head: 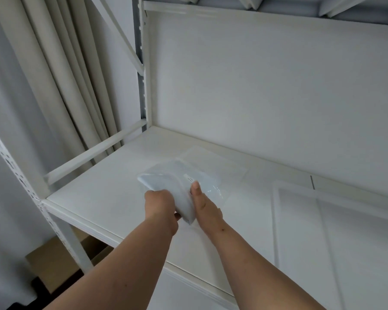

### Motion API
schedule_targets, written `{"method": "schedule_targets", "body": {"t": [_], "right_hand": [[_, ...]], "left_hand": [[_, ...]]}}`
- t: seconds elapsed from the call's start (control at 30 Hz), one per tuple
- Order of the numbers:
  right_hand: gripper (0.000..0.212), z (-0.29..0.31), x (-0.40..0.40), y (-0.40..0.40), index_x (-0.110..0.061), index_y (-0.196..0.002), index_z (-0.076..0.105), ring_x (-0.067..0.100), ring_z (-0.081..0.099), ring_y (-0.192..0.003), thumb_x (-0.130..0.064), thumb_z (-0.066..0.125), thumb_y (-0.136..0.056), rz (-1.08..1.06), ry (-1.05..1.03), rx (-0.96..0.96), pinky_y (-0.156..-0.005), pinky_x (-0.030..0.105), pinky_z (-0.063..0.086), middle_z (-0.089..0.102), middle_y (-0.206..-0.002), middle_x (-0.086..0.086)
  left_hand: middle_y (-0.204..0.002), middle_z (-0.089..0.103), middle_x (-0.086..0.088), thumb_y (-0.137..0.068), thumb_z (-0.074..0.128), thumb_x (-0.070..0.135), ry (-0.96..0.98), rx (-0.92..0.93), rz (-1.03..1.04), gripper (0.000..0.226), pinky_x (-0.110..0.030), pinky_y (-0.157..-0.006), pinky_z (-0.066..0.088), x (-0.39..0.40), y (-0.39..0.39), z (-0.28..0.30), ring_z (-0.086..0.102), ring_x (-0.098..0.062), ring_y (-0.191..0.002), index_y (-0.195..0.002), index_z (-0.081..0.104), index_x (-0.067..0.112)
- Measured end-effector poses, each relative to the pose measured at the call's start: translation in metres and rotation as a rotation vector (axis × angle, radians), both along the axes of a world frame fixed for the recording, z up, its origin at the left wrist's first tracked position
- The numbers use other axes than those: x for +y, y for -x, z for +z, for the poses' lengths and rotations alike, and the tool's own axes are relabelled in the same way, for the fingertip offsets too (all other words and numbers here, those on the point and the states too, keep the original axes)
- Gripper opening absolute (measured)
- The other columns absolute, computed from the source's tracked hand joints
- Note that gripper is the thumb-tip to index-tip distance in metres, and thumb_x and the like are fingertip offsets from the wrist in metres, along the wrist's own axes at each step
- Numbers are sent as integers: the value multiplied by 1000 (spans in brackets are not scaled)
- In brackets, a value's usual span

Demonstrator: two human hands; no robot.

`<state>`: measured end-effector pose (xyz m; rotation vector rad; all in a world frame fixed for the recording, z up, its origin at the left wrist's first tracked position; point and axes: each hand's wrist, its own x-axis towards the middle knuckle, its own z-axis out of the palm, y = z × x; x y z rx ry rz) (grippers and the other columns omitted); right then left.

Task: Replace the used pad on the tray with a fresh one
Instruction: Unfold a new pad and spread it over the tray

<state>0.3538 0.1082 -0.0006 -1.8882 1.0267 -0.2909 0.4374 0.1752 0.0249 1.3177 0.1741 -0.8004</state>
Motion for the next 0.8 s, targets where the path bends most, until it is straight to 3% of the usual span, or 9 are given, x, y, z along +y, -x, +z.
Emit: {"method": "schedule_targets", "body": {"t": [0.1, 0.23, 0.37, 0.5, 0.63, 0.73, 0.8], "right_hand": [[68, 5, -2, -2, -38, -150, 29, 14, 15, -149, -69, 7, -93, -15, -87, 36, -119, 49, -2, 30, -158, -8], [74, 4, -7, -15, -30, -154, 19, 13, 3, -151, -71, 13, -93, -51, -152, 13, -119, 50, -6, 14, -163, -6], [76, -1, -14, -26, -32, -153, 23, 17, 4, -151, -74, 11, -91, -76, -82, 122, -119, 52, -4, 15, -163, -5], [74, -11, -17, -39, -34, -145, 40, 22, 22, -145, -71, 11, -88, -95, 47, 260, -113, 56, 6, 36, -154, -3], [63, -17, -11, -41, -29, -141, 48, 21, 39, -137, -63, 23, -93, -206, 90, 214, -116, 50, 12, 46, -147, -3], [50, -21, 1, -44, -26, -138, 49, 20, 43, -134, -47, 26, -99, -204, 153, 200, -116, 48, 17, 51, -143, -3], [40, -25, 5, -42, -24, -126, 55, 20, 47, -128, -35, 30, -97, -140, 238, 295, -114, 48, 22, 57, -134, -2]], "left_hand": [[-101, 65, -12, -89, 34, -4, 36, -9, -9, 33, -36, -56, 52, 15, 1, 11, 63, -30, -91, -108, 56, 13], [-101, 61, -11, -86, 35, -4, -4, -90, 12, 30, -34, -56, 52, 37, -8, 13, 61, -32, -93, -98, 55, 14], [-93, 60, -13, -85, 38, 1, -52, -90, 74, 20, -33, -62, 48, 66, -17, 16, 56, -31, -82, -86, 54, 12], [-80, 49, -14, -80, 44, 10, -123, -131, 128, 7, -36, -63, 40, 105, -31, 30, 50, -27, -74, -85, 48, 11], [-64, 45, -3, -80, 43, 4, -33, -588, 149, 12, -22, -49, 35, 122, -28, 63, 43, -12, -53, -70, 47, 9], [-63, 51, -2, -72, 42, 12, 45, -932, 63, 17, -28, -55, 38, 126, -13, 84, 46, -12, -59, -74, 58, 8], [-61, 49, 0, -70, 41, 12, 111, -1031, 40, 17, -32, -57, 37, 130, -8, 95, 46, -15, -62, -73, 58, 10]]}}
